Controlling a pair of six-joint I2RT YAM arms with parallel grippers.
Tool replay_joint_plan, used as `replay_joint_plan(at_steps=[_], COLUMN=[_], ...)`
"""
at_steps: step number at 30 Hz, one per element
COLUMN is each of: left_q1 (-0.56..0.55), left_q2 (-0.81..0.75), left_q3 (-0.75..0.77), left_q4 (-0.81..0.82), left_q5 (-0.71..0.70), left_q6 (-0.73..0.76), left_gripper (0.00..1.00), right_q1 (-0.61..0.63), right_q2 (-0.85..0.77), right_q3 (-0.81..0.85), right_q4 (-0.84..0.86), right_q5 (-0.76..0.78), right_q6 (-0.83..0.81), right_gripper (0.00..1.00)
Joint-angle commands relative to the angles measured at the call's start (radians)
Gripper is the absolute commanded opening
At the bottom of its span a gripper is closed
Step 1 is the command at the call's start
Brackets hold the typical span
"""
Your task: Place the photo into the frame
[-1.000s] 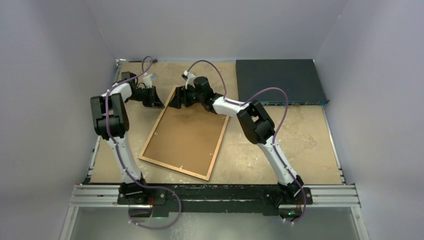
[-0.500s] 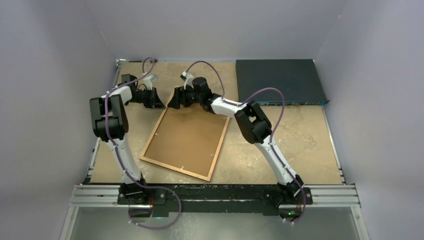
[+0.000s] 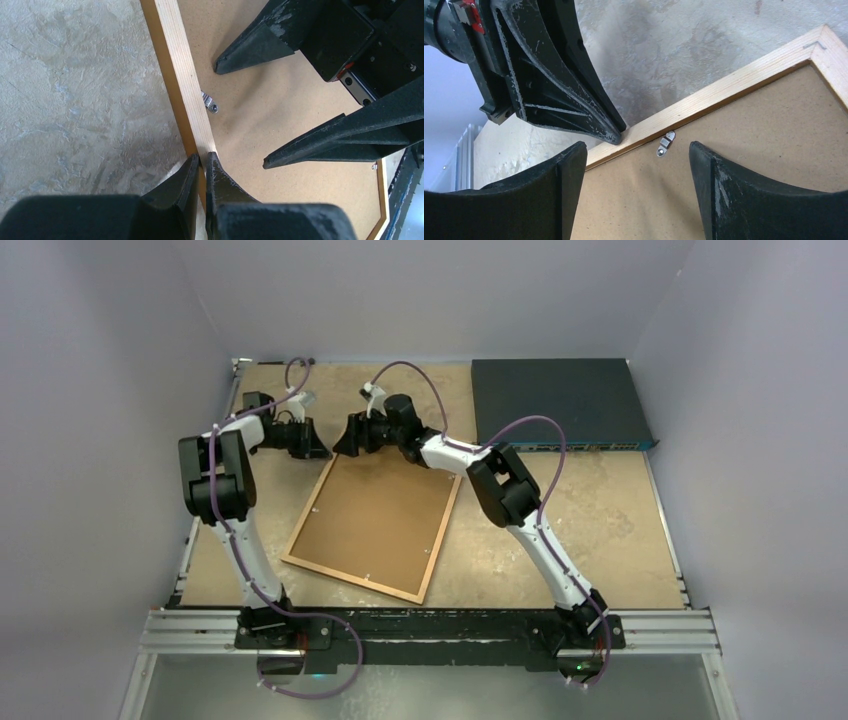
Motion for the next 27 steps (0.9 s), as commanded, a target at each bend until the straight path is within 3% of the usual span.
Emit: replay_joint_plan(at_steps=[1,27], left_q1=[-0.037,-0.035], left_q2=[0.050,0.050], left_q3=[-0.082,-0.100], left_q4=[-0.167,-0.163], left_q5=[-0.069,-0.085], left_q6=[0.055,0.071], left_gripper=[0.00,0.00], right_q1=[0.007,0.031], right_q2=[0.019,0.052], right_q3=[0.019,0.034], right_q4=[0.043,0.029], right_q5=[-0.062,-0.103], right_q6=[0.015,0.018], right_gripper=[0.77,0.73])
